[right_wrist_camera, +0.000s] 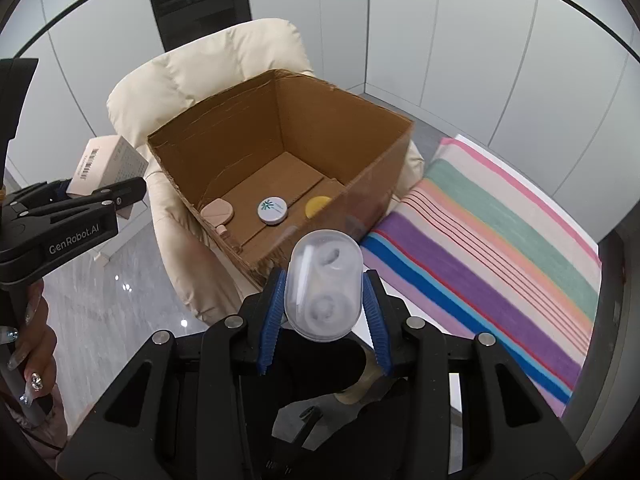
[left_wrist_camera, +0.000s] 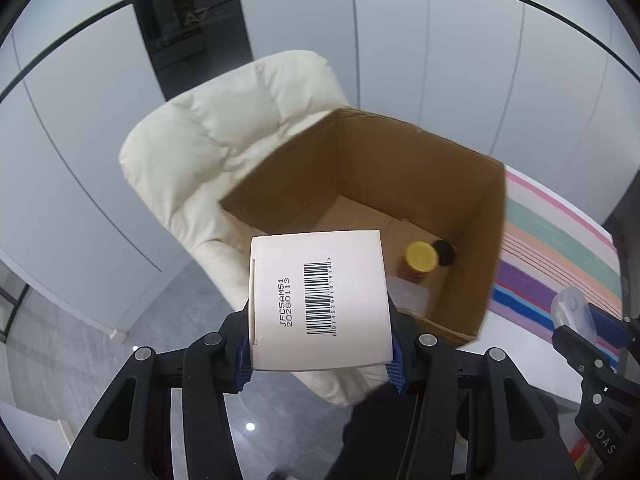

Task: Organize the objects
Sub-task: 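Carry the barcode box and capsule container with both tools over the cardboard box, then open both tools to drop the barcode box and capsule into the box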

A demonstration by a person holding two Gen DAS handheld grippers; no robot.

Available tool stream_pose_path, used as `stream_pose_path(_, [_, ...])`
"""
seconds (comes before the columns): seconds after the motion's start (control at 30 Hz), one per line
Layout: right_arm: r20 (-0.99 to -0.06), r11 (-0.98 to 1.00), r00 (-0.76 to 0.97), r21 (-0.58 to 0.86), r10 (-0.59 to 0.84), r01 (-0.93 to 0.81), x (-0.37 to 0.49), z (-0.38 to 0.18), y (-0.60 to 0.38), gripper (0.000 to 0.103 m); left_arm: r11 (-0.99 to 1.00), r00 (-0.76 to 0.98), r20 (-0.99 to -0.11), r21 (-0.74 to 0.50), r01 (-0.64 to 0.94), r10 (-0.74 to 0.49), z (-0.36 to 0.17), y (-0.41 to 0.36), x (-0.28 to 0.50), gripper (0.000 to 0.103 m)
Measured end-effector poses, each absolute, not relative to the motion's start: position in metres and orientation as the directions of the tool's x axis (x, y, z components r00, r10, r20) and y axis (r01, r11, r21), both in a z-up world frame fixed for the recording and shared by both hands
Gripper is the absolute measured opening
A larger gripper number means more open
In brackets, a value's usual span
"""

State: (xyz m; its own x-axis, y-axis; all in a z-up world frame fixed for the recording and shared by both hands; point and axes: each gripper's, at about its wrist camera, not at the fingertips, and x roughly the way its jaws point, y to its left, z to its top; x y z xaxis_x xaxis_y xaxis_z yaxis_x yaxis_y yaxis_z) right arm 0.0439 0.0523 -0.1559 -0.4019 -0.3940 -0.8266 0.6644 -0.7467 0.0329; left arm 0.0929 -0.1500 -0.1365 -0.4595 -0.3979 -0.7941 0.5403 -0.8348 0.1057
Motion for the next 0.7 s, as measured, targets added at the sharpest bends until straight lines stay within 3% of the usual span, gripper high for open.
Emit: stream_pose_path(0.7, [-0.793, -0.688, -0.432, -0.023, -0.429, 0.726, -0.041, -0.144, -0.072, 0.040, -0.833, -0.481, -0.802, 0.035, 0.553, -0.353, -0.131, -0.224, -0.021, 0.053])
